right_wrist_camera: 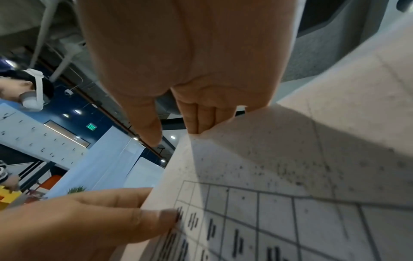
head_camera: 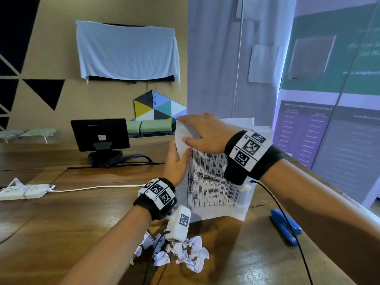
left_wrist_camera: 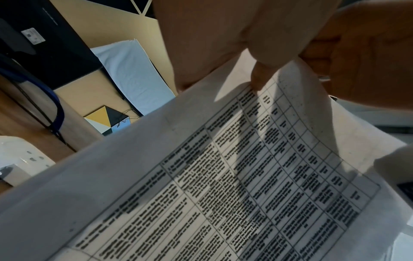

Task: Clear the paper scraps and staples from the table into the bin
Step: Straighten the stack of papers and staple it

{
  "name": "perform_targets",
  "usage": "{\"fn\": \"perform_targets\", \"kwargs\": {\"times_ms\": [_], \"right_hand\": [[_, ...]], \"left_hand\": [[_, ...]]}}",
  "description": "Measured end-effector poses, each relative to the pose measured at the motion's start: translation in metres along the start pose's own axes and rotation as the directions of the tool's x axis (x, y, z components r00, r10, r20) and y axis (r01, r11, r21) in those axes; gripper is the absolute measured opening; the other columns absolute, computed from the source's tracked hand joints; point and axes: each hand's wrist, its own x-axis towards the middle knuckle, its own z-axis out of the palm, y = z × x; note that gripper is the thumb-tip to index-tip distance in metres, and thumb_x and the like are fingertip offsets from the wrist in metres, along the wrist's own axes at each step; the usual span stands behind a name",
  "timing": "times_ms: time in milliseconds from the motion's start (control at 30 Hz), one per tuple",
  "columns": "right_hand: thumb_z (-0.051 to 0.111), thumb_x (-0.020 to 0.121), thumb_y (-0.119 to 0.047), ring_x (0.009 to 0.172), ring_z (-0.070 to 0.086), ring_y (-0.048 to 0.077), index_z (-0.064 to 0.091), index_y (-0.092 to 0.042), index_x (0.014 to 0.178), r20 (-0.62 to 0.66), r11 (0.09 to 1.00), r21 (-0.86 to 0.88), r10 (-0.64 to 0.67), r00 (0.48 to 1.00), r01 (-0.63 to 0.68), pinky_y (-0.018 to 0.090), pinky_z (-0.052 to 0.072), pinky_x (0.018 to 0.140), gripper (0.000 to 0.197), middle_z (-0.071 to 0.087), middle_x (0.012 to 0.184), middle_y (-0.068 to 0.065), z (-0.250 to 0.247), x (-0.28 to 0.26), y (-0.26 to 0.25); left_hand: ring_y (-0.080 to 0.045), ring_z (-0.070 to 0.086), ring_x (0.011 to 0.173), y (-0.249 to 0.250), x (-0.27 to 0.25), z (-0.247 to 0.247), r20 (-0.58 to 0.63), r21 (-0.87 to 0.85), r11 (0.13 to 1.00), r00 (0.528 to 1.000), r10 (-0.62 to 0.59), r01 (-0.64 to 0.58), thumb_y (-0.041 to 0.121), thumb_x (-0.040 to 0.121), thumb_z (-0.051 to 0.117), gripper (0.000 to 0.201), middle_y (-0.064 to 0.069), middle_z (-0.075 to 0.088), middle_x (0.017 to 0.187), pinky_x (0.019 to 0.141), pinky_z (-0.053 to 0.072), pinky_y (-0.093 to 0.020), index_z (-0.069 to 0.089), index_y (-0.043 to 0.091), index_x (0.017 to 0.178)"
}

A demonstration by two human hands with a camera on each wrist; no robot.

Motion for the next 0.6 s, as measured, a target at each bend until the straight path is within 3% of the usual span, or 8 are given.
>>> {"fn": "perform_targets", "kwargs": {"times_ms": [100, 233, 367, 467, 600], "right_hand": [[0.044, 0.095, -0.023, 0.134, 0.038, 0.023, 0.031, -0.016, 0.145, -0.005, 0.997, 0.079, 0.013, 1.0, -0.012, 0.034, 0.026, 0.111, 0.052, 0.04, 0.148, 0.007, -0.002, 0.004, 0.005], [0.035, 0.095, -0.012, 0.117, 0.051, 0.028, 0.033, -0.016, 0.145, 0.006, 1.0, 0.013, -0.014, 1.0, 0.014, 0.039, 0.039, 0.101, 0.05, 0.055, 0.129, 0.011, 0.003, 0.009, 0.01], [0.046, 0.092, -0.026, 0.114, 0.054, 0.029, 0.038, -0.025, 0.139, -0.021, 0.997, -0.012, 0.07, 0.997, -0.07, 0.041, 0.042, 0.098, 0.048, 0.06, 0.124, 0.009, 0.0, 0.003, 0.023], [0.054, 0.089, -0.035, 0.108, 0.057, 0.029, 0.054, -0.019, 0.121, -0.047, 0.98, -0.032, 0.195, 0.98, -0.197, 0.039, 0.041, 0.092, 0.036, 0.065, 0.115, 0.007, -0.004, -0.014, 0.044], [0.063, 0.082, -0.045, 0.109, 0.058, 0.03, 0.061, -0.017, 0.112, -0.095, 0.92, 0.032, 0.392, 0.915, -0.391, 0.042, 0.041, 0.097, 0.041, 0.066, 0.115, 0.008, -0.011, -0.044, 0.082]], "left_hand": [[0.007, 0.054, 0.095, 0.003, 0.002, 0.001, -0.022, 0.003, 1.0, 0.999, 0.023, -0.023, 0.013, 0.096, 0.047, 0.024, 0.01, 0.055, 0.104, 0.081, 0.044, -0.01, 0.042, 0.015, 0.119], [0.009, 0.056, 0.086, 0.013, 0.006, 0.003, -0.052, 0.019, 0.994, 0.993, 0.11, -0.109, 0.012, 0.097, 0.045, 0.019, 0.006, 0.057, 0.1, 0.081, 0.046, -0.014, 0.044, 0.015, 0.115], [0.0, 0.059, 0.092, 0.015, 0.006, 0.003, -0.033, -0.013, 0.994, 0.994, 0.107, -0.107, 0.023, 0.092, 0.046, 0.017, 0.007, 0.059, 0.103, 0.086, 0.048, -0.024, 0.045, 0.03, 0.108], [-0.007, 0.059, 0.093, 0.016, 0.007, 0.001, -0.04, -0.017, 0.998, 0.997, 0.063, -0.063, 0.018, 0.096, 0.046, 0.016, 0.008, 0.059, 0.101, 0.09, 0.049, -0.035, 0.045, 0.033, 0.102], [-0.004, 0.057, 0.096, 0.018, 0.008, 0.0, 0.008, -0.012, 0.998, 0.998, 0.056, -0.056, 0.013, 0.097, 0.043, 0.018, 0.011, 0.057, 0.103, 0.088, 0.049, -0.025, 0.041, 0.022, 0.113]]}}
